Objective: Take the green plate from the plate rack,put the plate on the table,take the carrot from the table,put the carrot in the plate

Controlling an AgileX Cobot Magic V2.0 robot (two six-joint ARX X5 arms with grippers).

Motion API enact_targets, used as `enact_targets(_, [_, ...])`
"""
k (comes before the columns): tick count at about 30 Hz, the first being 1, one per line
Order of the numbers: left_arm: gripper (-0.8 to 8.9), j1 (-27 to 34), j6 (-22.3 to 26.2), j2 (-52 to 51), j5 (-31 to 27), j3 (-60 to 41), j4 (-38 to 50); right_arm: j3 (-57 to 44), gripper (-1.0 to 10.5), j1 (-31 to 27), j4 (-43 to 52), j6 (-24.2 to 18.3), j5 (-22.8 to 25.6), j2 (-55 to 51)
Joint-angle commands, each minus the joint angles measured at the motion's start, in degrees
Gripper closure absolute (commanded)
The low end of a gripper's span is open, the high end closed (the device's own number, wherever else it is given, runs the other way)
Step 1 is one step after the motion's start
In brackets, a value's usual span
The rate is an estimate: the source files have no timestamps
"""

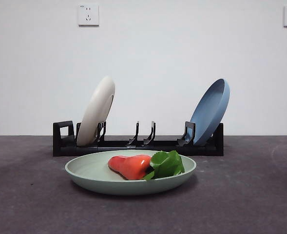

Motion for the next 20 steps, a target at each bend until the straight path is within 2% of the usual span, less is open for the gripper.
enact_targets(1, [8.15,2.8,-0.48,-4.98,0.31,-10.05,1.53,-0.22,9.5,0.11,0.24,-0.28,0.15,-0.15])
enact_targets(10, [8.15,7.26,-4.63,-16.13,0.31,-29.81,5.18,-0.22,9.5,0.11,0.24,-0.28,0.17,-0.15])
enact_targets(20, [8.15,10.1,-5.92,-22.6,0.31,-40.59,5.81,-0.22,9.5,0.11,0.24,-0.28,0.15,-0.15])
